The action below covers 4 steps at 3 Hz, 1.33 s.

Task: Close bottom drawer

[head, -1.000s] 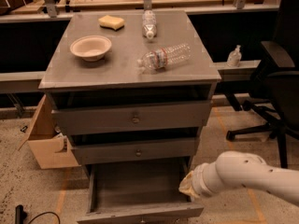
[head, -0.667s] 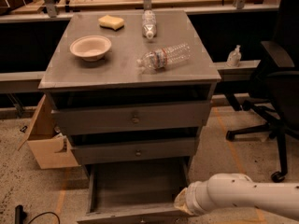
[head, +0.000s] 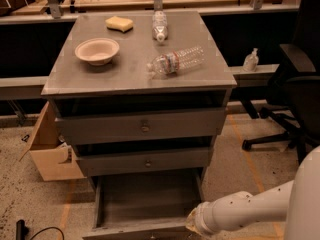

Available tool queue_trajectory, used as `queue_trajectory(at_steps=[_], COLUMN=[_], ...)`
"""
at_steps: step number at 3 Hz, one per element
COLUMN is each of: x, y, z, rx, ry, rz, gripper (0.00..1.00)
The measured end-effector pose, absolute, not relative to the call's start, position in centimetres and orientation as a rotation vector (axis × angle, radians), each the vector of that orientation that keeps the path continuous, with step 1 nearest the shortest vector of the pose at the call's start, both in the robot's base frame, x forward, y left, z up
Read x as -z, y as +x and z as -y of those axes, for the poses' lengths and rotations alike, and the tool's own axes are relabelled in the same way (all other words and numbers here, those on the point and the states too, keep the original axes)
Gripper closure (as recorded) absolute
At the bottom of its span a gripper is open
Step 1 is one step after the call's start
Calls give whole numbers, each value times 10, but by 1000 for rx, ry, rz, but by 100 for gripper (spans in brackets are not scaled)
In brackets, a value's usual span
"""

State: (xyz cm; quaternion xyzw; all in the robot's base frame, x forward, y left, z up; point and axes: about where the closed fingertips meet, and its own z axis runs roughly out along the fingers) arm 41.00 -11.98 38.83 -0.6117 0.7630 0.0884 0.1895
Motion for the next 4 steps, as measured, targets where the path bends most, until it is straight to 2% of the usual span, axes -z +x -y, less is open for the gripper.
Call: queue_trajectory(at_steps=[2,4], x=[-373,-308], y=[406,406], z=[114,121], rx=[-283,-304], ry=[-1673,-1484], rz=[-2134,-2169], gripper=[100,100])
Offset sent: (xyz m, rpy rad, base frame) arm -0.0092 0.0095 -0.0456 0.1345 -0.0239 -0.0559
